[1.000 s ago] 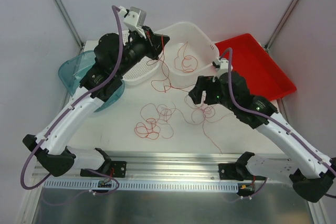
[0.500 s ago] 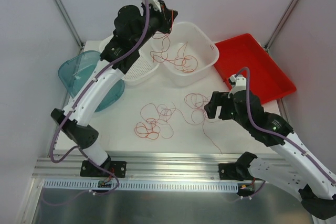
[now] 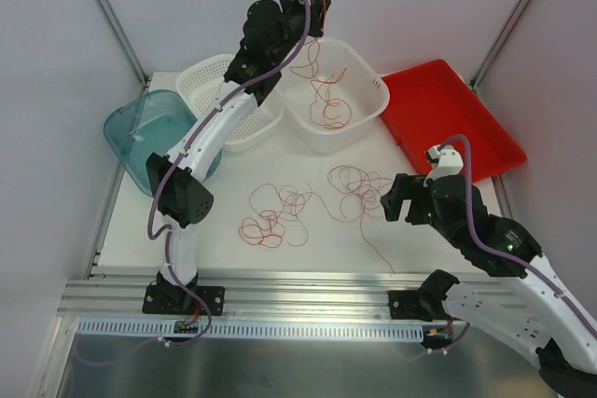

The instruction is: Untangle the cables

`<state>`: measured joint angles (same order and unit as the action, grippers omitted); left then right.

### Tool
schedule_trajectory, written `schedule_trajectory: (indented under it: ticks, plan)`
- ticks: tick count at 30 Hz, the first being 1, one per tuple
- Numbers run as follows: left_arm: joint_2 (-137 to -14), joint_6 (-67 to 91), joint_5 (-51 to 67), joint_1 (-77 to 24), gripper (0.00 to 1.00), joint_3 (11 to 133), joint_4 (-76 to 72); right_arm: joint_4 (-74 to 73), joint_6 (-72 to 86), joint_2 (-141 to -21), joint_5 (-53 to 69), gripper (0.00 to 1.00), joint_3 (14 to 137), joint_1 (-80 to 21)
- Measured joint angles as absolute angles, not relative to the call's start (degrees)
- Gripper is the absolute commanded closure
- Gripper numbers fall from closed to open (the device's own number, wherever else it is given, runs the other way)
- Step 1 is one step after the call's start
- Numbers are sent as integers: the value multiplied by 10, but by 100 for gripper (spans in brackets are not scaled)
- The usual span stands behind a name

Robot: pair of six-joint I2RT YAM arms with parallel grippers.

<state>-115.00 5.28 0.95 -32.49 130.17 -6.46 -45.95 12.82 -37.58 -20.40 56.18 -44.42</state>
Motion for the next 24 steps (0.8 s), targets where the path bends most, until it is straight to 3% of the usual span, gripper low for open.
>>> schedule_trajectory:
  ticks: [2, 3, 6, 7, 10, 13, 18, 24]
  plan:
    - [-1165, 54, 10, -321, 85, 1270, -103, -472, 128, -367, -214, 8, 562, -444]
    - [-1178, 55, 10, -320, 70, 1263, -119, -477, 128, -363, -218, 9, 562, -444]
    - [-1229, 62, 14, -314, 41, 1265, -135, -489, 128, -355, -229, 8, 562, -444]
    - [-1247, 63, 15, -314, 27, 1266, -133, -492, 128, -354, -232, 8, 562, -444]
    - [-1278, 67, 17, -310, 8, 1256, -119, -500, 128, -353, -237, 8, 560, -444]
    - [-1276, 67, 23, -310, 1, 1223, -104, -503, 128, -354, -238, 9, 555, -444]
    - [-1223, 69, 25, -307, 1, 1143, -97, -502, 129, -365, -230, 9, 555, -444]
    - [-1065, 112, 23, -307, 1, 1002, -83, -492, 130, -381, -205, 10, 545, -444]
